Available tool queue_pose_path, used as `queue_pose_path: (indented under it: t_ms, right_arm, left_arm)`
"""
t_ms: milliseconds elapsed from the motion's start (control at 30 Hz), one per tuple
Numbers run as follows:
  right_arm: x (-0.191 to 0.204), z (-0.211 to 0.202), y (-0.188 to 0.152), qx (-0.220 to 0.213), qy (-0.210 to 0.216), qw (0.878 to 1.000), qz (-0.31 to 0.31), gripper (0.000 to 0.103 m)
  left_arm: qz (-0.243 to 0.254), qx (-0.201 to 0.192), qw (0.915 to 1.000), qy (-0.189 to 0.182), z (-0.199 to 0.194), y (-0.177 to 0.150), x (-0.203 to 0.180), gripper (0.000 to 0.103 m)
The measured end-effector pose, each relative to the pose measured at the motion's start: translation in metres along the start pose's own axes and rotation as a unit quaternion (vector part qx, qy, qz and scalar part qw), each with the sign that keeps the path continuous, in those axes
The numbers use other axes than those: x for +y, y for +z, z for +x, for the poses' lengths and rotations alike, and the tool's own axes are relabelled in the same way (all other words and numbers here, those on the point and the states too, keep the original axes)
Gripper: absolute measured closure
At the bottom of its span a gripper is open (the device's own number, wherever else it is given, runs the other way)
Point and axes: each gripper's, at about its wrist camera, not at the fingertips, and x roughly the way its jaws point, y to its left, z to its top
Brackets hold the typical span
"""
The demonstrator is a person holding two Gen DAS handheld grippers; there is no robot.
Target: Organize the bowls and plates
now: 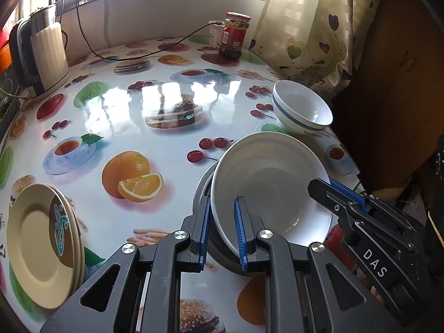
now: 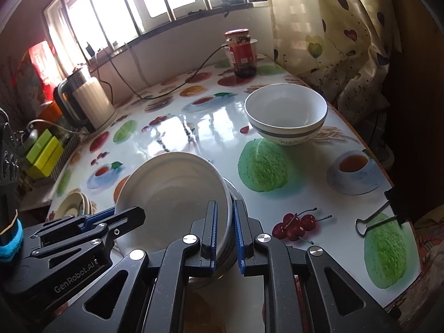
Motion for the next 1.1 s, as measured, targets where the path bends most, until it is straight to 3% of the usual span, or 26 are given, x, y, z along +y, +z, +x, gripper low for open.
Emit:
queue_pose_path:
  t_ms: [500,1100]
  right_arm:
    - [-0.001,0.002,0.002,0.001,0.000,1.000,0.005,0.086]
    - [-0.002,-0.005,0.007,-0.011,0.001,1.000,0.010,0.069]
  left_arm:
    - [0.001,-0.001,1.0000,-0.002,0.002,0.001,0.000,0.085]
    - [0.005,-0.023,0.9997,0.009,-0.010,0.006,-0.001,0.084]
